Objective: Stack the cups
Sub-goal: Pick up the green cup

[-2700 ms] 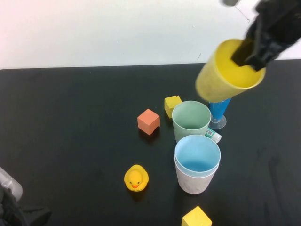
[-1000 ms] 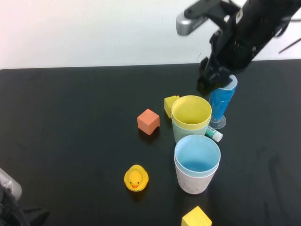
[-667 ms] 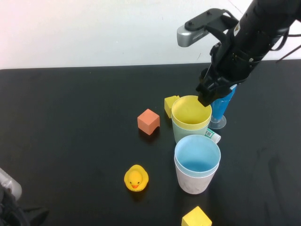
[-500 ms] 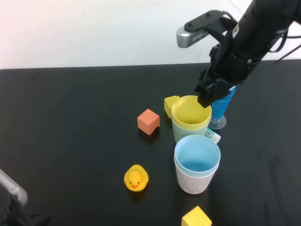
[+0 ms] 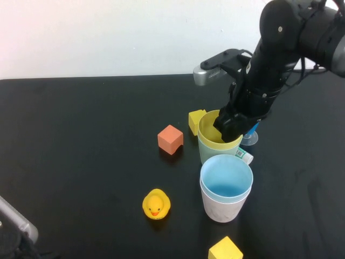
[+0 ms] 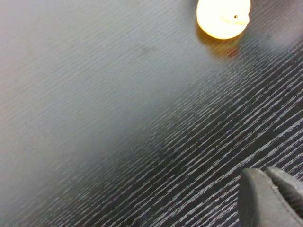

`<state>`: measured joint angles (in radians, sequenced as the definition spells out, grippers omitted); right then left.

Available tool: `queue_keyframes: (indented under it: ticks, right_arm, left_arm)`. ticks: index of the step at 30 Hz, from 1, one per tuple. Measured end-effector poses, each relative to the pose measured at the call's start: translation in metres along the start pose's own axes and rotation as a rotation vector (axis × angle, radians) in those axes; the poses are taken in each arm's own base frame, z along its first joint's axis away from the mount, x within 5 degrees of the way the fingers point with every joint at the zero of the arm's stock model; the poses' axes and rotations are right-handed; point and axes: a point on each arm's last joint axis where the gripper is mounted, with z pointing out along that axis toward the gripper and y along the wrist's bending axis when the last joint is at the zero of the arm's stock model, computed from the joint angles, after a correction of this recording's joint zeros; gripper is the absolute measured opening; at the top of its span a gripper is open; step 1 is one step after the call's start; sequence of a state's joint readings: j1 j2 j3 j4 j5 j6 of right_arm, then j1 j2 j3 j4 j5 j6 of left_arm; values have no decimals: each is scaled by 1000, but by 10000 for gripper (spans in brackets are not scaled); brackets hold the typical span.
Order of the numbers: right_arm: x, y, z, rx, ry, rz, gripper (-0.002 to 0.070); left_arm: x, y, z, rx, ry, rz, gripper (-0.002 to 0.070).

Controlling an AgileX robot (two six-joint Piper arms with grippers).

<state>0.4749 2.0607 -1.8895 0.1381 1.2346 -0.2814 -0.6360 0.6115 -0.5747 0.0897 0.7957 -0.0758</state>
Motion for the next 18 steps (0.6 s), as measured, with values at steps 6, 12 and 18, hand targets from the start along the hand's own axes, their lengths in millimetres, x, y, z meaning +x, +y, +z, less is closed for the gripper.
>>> queue_keyframes:
  ticks: [6,12,18]
  right_arm:
    - [-2,0,1,-1,-6,-34,111]
    - [-6,9,-17,-72,-81,-63,35]
    - [5,26,-83,-73,-233,-118,34]
  left_arm:
    - [0,0,0,4,-1,-5,-1]
    - [0,-1,0,6,-1,-12,-1]
    - [0,-1,0,12,-1,-26,-1]
